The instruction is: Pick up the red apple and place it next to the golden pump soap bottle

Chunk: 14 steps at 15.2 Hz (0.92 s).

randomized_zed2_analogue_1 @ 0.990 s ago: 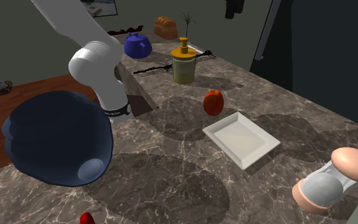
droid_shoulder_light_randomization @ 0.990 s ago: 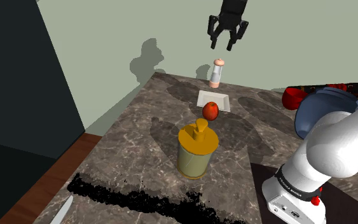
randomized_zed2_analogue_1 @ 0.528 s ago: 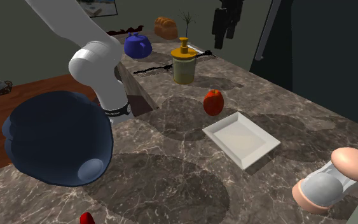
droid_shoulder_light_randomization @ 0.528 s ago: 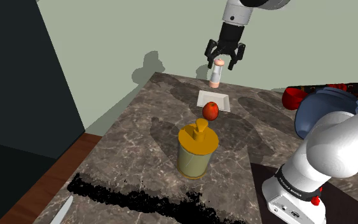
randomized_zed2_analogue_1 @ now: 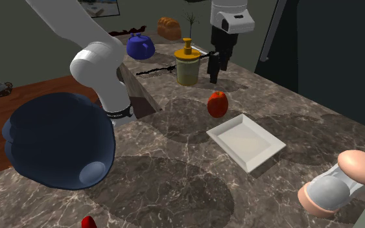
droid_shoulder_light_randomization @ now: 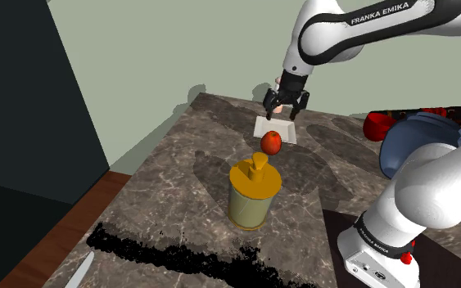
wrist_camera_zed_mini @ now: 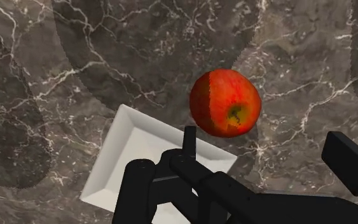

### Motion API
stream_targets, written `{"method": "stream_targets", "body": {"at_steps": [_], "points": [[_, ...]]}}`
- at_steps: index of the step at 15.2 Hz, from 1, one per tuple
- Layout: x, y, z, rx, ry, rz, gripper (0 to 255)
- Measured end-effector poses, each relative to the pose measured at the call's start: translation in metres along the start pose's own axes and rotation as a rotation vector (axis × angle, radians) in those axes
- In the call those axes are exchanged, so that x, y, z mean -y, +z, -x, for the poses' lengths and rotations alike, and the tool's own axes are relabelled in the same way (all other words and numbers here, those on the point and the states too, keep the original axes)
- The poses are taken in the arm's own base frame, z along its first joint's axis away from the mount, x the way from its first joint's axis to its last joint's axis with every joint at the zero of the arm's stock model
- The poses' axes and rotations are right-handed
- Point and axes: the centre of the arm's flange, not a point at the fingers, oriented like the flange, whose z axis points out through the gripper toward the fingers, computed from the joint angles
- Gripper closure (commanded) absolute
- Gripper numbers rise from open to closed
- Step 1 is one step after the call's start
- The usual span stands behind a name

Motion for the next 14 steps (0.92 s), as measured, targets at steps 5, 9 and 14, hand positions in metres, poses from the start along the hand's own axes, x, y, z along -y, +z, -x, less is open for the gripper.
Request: {"method": "stream_targets", "body": {"at_steps": [5,9,14], "points": [[-0.008,0.052,0.001,0.001,-0.018,-0.002,0],[-0.011,0.076,0.001,0.001,-0.019,-0.003,0],[-0.010,0.088,0.001,0.000,-0.019,-0.003,0]]}}
